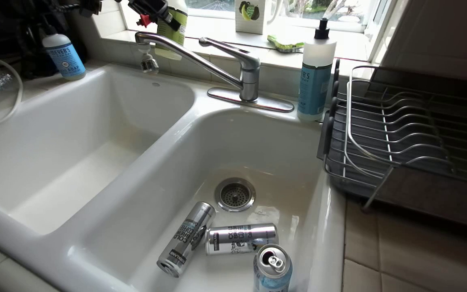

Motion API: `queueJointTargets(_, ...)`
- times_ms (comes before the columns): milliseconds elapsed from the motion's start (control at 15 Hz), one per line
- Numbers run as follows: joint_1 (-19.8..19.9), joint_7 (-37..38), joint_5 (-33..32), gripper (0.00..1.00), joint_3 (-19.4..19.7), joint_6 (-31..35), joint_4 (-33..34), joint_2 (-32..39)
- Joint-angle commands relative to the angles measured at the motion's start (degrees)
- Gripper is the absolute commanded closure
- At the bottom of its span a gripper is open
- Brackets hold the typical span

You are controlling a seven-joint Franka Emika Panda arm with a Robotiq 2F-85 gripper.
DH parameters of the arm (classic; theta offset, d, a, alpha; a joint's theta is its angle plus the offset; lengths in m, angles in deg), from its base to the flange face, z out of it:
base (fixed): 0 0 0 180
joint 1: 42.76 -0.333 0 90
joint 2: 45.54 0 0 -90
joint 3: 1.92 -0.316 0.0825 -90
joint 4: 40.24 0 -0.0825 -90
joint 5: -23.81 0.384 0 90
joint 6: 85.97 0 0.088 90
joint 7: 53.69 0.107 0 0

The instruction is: Shift the yellow bottle to the sink

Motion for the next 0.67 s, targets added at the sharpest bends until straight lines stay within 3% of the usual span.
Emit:
queueJointTargets(0,-2.54,5.14,-3.87,0.55,1.6,-3.05,2.13,2.52)
queueJointTargets(600,-3.62,10.83,-5.5,0.55,2.68,-7.84,3.2,4.85)
